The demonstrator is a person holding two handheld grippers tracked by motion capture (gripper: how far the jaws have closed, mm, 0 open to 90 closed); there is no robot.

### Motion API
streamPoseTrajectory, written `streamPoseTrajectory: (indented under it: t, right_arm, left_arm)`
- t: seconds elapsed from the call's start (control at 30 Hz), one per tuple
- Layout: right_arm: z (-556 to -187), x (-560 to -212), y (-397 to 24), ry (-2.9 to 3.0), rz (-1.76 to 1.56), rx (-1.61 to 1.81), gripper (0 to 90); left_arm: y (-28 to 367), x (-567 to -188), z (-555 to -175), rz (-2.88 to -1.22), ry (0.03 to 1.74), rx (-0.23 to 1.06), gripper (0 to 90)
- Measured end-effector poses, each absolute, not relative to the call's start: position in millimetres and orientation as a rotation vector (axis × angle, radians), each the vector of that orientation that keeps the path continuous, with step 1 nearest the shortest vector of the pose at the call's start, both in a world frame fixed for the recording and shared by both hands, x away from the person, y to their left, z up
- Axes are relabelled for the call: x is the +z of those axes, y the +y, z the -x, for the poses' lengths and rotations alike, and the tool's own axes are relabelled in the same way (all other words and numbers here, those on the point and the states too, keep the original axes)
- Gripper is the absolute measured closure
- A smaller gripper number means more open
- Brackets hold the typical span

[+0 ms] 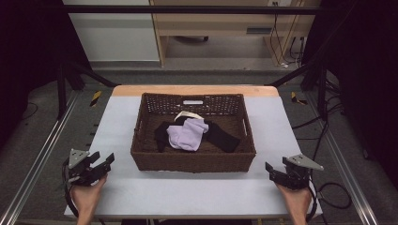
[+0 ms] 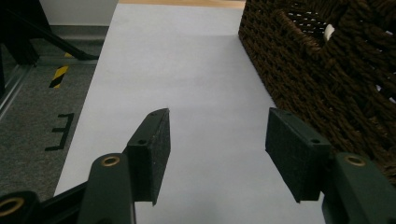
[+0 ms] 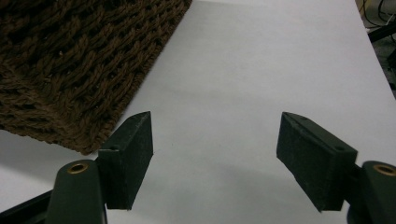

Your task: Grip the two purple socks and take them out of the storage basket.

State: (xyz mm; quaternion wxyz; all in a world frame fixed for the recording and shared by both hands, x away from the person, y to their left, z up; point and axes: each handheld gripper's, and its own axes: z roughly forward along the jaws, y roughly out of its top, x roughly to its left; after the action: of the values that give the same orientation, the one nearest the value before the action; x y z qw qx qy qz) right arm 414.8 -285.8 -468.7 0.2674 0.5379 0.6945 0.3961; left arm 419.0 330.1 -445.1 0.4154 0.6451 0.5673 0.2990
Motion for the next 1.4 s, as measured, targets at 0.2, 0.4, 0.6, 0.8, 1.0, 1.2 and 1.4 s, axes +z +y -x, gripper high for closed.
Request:
streamPoseTrajectory:
  t: [0.2, 0.4, 0.6, 0.8, 1.0, 1.2, 1.4]
  right_arm:
    - [-414.8, -470.7, -287.9, 1.874, -1.446, 1.060, 27.3]
    - [-416.6, -471.4, -288.3, 1.886, -1.460, 1.070, 27.2]
    - [-417.0, -470.8, -287.3, 1.893, -1.465, 1.069, 27.8]
    - [-417.2, -471.6, -288.0, 1.892, -1.458, 1.040, 27.5]
    - [-418.2, -472.4, -287.4, 1.896, -1.457, 1.027, 27.5]
    - [-417.7, -472.0, -287.4, 1.888, -1.475, 1.038, 27.5]
    - [-417.6, -471.5, -286.8, 1.888, -1.465, 1.024, 28.0]
  left_arm:
    - [324.3, -424.1, -412.1, -1.583, 1.365, 0.753, 39.2]
    - [318.0, -407.3, -406.8, -1.560, 1.312, 0.757, 38.1]
    - [311.4, -395.6, -403.6, -1.568, 1.285, 0.768, 37.5]
    - [306.7, -383.3, -398.9, -1.569, 1.241, 0.750, 36.3]
    - [301.6, -372.7, -398.4, -1.572, 1.201, 0.759, 34.2]
    - [299.8, -366.2, -401.3, -1.571, 1.187, 0.748, 34.1]
    - [291.9, -356.0, -412.4, -1.570, 1.165, 0.755, 34.1]
